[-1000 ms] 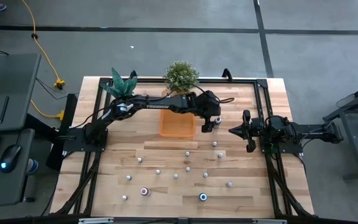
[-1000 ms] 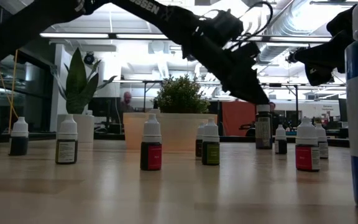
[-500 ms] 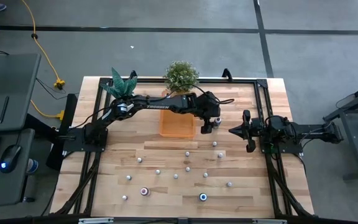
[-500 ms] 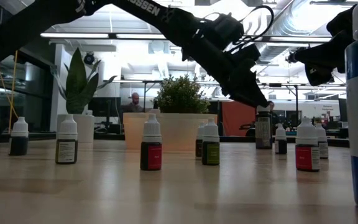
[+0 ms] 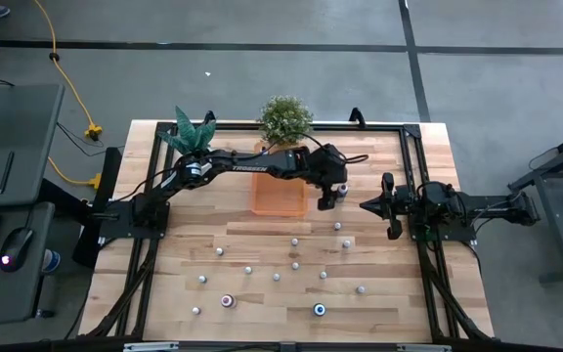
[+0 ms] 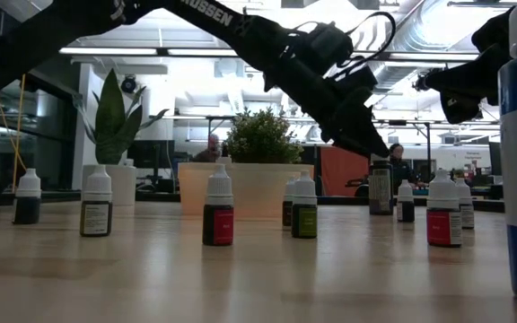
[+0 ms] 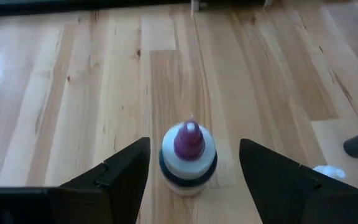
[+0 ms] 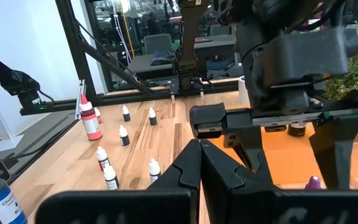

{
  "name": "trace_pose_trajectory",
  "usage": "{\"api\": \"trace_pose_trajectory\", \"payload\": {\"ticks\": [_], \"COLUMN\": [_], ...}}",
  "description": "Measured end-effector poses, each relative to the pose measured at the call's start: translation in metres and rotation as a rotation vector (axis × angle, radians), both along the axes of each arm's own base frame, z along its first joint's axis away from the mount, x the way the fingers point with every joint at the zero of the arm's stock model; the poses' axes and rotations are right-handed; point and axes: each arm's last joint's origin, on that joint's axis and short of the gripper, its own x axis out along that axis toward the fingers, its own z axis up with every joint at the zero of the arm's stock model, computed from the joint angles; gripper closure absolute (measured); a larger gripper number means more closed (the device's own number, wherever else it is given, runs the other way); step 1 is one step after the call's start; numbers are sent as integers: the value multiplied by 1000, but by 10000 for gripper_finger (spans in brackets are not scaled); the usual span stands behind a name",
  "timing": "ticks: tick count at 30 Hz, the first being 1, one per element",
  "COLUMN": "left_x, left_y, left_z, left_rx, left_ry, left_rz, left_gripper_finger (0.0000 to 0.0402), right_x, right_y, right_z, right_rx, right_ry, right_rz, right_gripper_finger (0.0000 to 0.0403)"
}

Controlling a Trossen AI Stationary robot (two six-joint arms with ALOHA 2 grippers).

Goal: Pick & Place food coloring
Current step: Put the large violet food coloring bottle into the orange bin

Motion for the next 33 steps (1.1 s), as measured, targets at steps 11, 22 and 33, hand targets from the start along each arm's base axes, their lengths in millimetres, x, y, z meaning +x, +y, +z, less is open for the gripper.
{"api": "trace_pose_trajectory", "payload": {"ticks": [11,22,33], "left_x": [1,1,1], "left_y": [4,3,4], "left_z": [-3,-3,-3], "left_rx": [-16,-24,-26], "left_ry": [-6,-9,-3], "left_rz": [4,3,5], "left_gripper_finger": [161,161,163], "right_x": [0,0,0], "right_y": [0,0,0], "right_z": [0,0,0], "right_rx": [0,0,0], "right_ry": [0,0,0], "right_rz": [0,0,0], "right_gripper_finger": [402,402,402]}}
